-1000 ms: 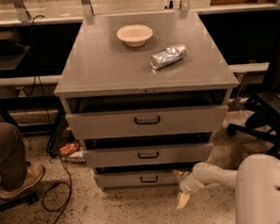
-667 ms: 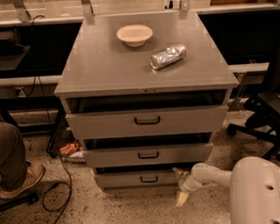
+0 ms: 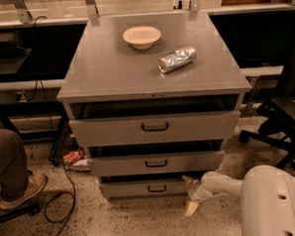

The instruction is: Open bottom drawer

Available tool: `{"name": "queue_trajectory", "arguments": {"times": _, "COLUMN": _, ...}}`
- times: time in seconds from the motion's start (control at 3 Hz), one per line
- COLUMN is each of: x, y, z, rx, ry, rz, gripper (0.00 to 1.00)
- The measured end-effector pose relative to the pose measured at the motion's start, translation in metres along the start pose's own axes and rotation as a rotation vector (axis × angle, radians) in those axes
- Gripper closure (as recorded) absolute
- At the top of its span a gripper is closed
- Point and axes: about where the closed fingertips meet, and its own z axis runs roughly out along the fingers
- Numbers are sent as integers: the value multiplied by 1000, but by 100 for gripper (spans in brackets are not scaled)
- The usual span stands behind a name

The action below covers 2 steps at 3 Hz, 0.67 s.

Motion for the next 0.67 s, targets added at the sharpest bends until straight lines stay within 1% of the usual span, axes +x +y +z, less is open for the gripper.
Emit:
{"name": "queue_trajectory", "arguments": {"times": 0.33, "x": 3, "y": -14, "z": 3, "rx": 35, "ry": 11, "rz": 1, "gripper": 0}}
{"name": "queue_trajectory", "arguments": {"times": 0.67, "x": 2, "y": -24, "z": 11, "rx": 45, "ry": 4, "rz": 0, "gripper": 0}}
